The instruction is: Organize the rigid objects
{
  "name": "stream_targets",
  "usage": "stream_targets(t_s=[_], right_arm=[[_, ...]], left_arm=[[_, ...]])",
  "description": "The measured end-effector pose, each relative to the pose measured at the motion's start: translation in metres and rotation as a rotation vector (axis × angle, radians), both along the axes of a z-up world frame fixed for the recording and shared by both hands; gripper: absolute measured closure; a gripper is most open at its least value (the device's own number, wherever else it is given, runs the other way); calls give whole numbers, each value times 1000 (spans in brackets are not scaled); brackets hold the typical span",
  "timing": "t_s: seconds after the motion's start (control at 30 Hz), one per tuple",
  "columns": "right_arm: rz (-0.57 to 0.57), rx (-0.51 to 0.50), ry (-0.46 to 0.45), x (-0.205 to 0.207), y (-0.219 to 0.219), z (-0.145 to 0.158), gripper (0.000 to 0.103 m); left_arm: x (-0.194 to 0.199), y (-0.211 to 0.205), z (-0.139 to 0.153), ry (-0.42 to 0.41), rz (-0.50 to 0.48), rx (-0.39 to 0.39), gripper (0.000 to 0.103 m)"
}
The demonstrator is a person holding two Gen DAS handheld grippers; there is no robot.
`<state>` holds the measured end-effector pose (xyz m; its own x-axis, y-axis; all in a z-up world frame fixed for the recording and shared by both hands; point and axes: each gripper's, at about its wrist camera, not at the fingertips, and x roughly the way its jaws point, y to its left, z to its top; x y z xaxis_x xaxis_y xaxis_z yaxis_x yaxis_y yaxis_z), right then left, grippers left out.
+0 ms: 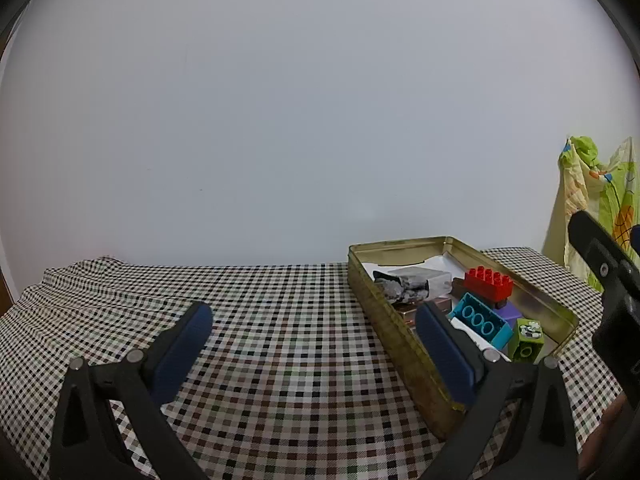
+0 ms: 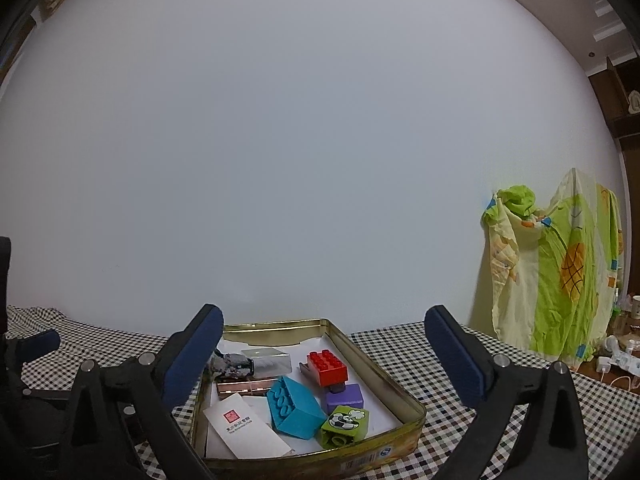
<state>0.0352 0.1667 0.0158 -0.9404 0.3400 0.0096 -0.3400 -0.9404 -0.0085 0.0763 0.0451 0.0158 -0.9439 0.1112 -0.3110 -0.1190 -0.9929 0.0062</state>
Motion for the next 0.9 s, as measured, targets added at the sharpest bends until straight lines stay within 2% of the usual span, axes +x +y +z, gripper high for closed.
stream_targets(t_s=[0.9], right_arm=[[2, -14, 3, 2, 3, -1, 1]], left_arm=[[1, 4, 0, 4, 26, -14, 0]])
